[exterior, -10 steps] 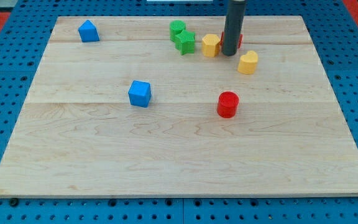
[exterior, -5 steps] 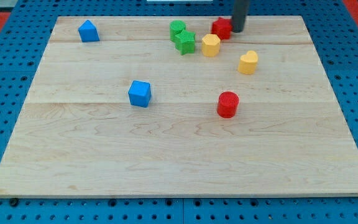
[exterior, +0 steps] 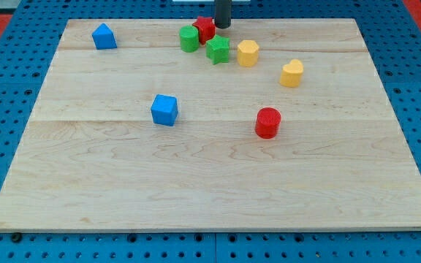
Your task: Move the green circle and red star to the left of the green star
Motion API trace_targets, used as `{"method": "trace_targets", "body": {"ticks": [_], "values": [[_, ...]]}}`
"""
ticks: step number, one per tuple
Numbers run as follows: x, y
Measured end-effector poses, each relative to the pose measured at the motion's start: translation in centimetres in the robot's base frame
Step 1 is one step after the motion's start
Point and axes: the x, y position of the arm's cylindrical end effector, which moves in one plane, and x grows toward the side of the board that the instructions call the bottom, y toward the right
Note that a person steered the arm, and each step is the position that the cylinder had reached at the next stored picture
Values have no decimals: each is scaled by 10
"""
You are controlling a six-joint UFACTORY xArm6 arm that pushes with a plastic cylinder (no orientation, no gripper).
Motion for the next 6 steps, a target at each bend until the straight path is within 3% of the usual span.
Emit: {"method": "trace_targets", "body": {"ticks": [3, 6], "values": [[-2, -107], [25, -138]]}}
